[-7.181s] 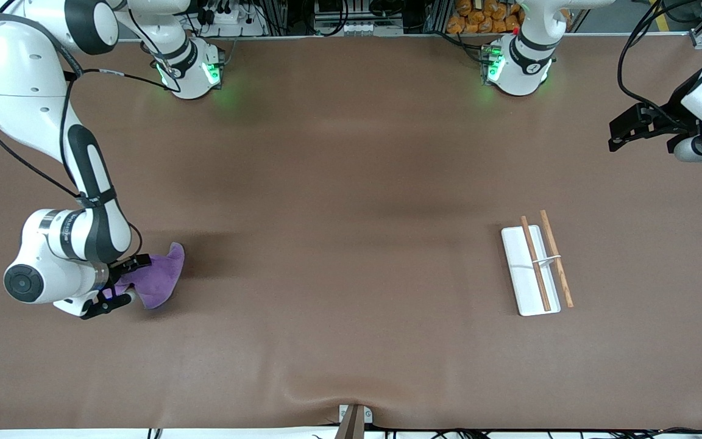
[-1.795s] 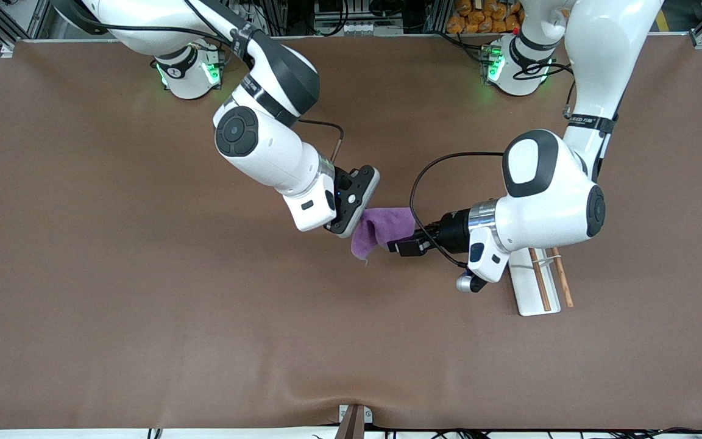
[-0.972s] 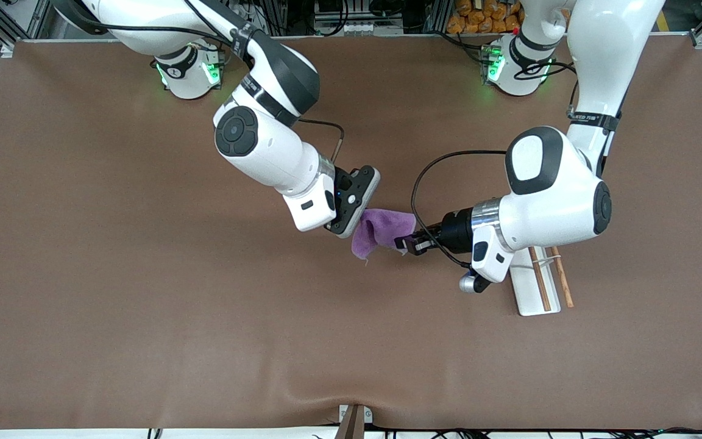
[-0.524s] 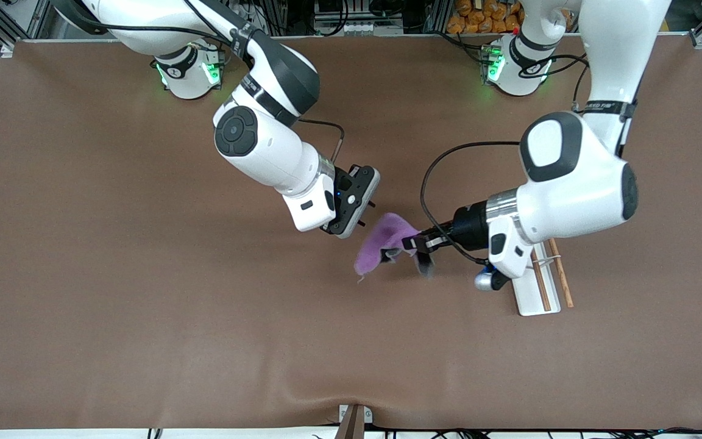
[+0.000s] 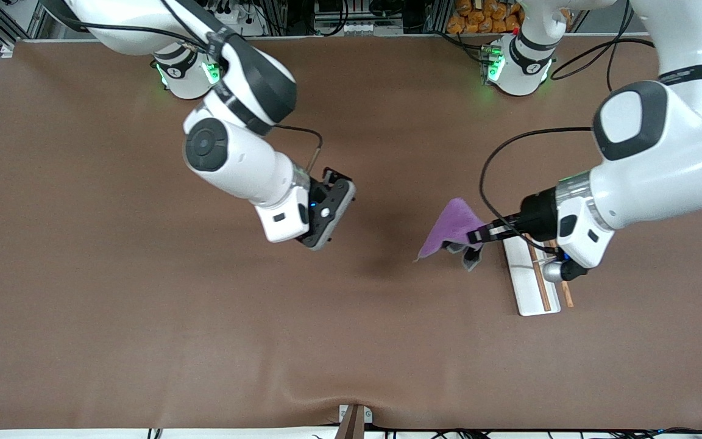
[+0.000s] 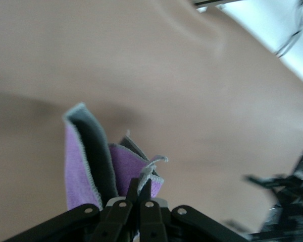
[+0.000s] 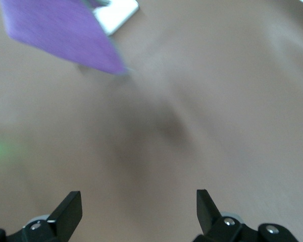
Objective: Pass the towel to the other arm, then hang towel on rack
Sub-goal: 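Open the right gripper and pull the towel away with the left gripper, then carry the towel over the dowel rack while the right gripper retracts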
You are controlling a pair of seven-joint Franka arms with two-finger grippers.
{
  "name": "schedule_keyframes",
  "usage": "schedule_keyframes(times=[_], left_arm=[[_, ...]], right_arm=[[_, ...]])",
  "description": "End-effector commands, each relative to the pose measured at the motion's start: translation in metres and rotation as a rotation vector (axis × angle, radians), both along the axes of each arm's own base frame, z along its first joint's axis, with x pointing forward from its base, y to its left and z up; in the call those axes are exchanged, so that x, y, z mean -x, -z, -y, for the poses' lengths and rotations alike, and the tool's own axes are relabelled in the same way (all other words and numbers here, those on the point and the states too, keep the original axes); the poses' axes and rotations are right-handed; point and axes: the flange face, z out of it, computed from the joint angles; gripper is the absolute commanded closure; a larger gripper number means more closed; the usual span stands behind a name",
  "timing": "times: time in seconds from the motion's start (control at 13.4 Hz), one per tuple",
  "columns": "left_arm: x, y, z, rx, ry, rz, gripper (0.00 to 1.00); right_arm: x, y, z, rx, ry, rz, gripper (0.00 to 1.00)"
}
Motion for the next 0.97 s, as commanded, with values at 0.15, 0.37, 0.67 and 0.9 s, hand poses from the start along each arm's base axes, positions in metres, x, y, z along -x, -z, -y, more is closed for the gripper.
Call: schedule_keyframes(times=[0.15, 0.37, 0.67, 0.9], left_arm=[[0.01, 0.021, -0.074, -0.15, 0.039, -0.12, 1.0], [0.01, 0.037, -0.136, -0.209, -0.045, -0.194, 1.0], [0.003, 0.052, -0.186, -0.105, -0.175, -0.253, 1.0], [-0.001, 0.056, -0.199, -0.036, -0.24, -0.272, 1.0]], right_arm=[[-0.024, -0.04, 0.09, 0.035, 0.108, -0.028, 0.0], [-0.032, -0.06, 0.151, 0.088, 0.166, -0.06, 0.0], [-0.051, -0.053, 0.281, 0.142, 0.325, -0.149, 0.0], [-0.047, -0.053, 0.34, 0.252, 0.392, -0.158, 0.0]])
